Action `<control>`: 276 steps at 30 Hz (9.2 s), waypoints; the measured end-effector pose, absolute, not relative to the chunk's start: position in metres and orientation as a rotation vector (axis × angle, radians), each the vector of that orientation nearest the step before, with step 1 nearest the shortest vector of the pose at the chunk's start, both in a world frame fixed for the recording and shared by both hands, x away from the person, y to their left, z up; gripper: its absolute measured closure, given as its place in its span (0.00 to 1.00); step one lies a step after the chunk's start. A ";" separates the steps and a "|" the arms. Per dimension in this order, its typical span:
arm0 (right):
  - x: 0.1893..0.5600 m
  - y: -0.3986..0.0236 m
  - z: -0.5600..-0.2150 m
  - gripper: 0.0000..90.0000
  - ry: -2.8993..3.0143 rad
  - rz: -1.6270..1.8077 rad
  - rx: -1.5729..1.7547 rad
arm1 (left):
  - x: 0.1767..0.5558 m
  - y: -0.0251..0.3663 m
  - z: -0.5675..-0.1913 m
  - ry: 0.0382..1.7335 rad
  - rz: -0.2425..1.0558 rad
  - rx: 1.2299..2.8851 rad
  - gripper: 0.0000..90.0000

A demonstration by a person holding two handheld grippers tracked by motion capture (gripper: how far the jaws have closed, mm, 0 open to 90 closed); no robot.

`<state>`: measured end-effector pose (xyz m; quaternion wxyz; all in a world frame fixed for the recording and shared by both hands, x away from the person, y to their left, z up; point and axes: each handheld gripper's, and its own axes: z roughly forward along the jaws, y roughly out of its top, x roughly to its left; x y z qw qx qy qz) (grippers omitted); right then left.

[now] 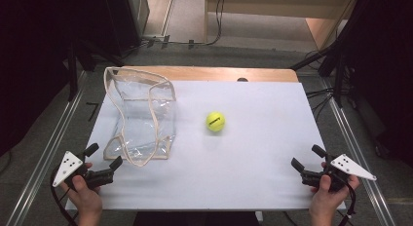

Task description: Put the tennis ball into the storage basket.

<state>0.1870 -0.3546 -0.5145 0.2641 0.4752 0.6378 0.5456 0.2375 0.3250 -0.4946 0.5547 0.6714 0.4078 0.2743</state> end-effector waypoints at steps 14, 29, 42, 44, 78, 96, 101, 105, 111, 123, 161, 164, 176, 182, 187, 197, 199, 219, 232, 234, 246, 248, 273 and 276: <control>0.196 -0.338 -0.492 0.00 1.753 1.439 1.209 | 0.238 0.324 -0.495 0.973 0.661 1.584 0.00; 0.222 -0.310 -0.463 0.00 2.005 1.368 1.134 | 0.240 0.326 -0.494 0.977 0.652 1.580 0.00; 0.253 -0.292 -0.449 0.00 2.111 1.399 1.095 | 0.241 0.324 -0.494 0.978 0.657 1.589 0.00; 0.259 -0.289 -0.446 0.00 2.128 1.400 1.085 | 0.241 0.325 -0.494 0.978 0.658 1.588 0.00; 0.341 -0.221 -0.423 0.08 2.405 1.338 0.970 | 0.241 0.325 -0.494 0.977 0.656 1.588 0.00; 0.370 -0.184 -0.422 0.08 2.536 1.215 0.946 | 0.241 0.325 -0.494 0.979 0.652 1.586 0.00; 0.378 -0.164 -0.425 0.08 2.601 1.118 0.895 | 0.241 0.325 -0.494 0.978 0.651 1.589 0.00; 0.383 -0.160 -0.426 0.08 2.621 1.118 0.908 | 0.241 0.325 -0.494 0.976 0.650 1.589 0.00; 0.395 -0.150 -0.436 0.08 2.676 1.041 0.941 | 0.241 0.325 -0.494 0.978 0.650 1.587 0.00; 0.412 -0.134 -0.450 0.08 2.753 0.944 0.975 | 0.241 0.325 -0.494 0.977 0.651 1.588 0.00; 0.428 -0.112 -0.480 0.25 2.813 0.749 1.034 | 0.241 0.324 -0.495 0.975 0.655 1.591 0.00; 0.428 -0.112 -0.479 0.25 2.816 0.745 1.006 | 0.241 0.324 -0.495 0.974 0.654 1.590 0.00; 0.424 -0.106 -0.466 0.25 2.858 0.776 0.944 | 0.241 0.324 -0.495 0.973 0.653 1.590 0.00; 0.423 -0.099 -0.458 0.25 2.872 0.797 0.915 | 0.241 0.324 -0.495 0.973 0.650 1.587 0.00; 0.422 -0.095 -0.450 0.25 2.890 0.807 0.862 | 0.241 0.325 -0.495 0.974 0.650 1.587 0.00; 0.419 -0.086 -0.439 0.25 2.904 0.812 0.823 | 0.241 0.324 -0.495 0.973 0.650 1.590 0.00; 0.419 -0.085 -0.437 0.25 2.902 0.826 0.819 | 0.241 0.324 -0.495 0.972 0.650 1.591 0.00; 0.416 -0.065 -0.411 0.25 2.936 0.906 0.713 | 0.241 0.324 -0.495 0.970 0.647 1.593 0.00; 0.411 -0.054 -0.391 0.25 2.973 0.924 0.632 | 0.241 0.324 -0.495 0.970 0.644 1.591 0.00; 0.410 -0.053 -0.389 0.25 2.971 0.928 0.620 | 0.242 0.324 -0.495 0.969 0.644 1.592 0.00; 0.407 -0.046 -0.374 0.25 2.972 0.943 0.576 | 0.241 0.324 -0.495 0.970 0.645 1.590 0.00; 0.407 -0.045 -0.372 0.25 2.976 0.934 0.573 | 0.241 0.324 -0.495 0.970 0.645 1.593 0.00; 0.398 -0.030 -0.341 0.25 2.983 0.995 0.490 | 0.242 0.324 -0.495 0.967 0.642 1.596 0.00; 0.396 -0.026 -0.339 0.25 2.982 1.004 0.470 | 0.242 0.323 -0.495 0.966 0.645 1.598 0.00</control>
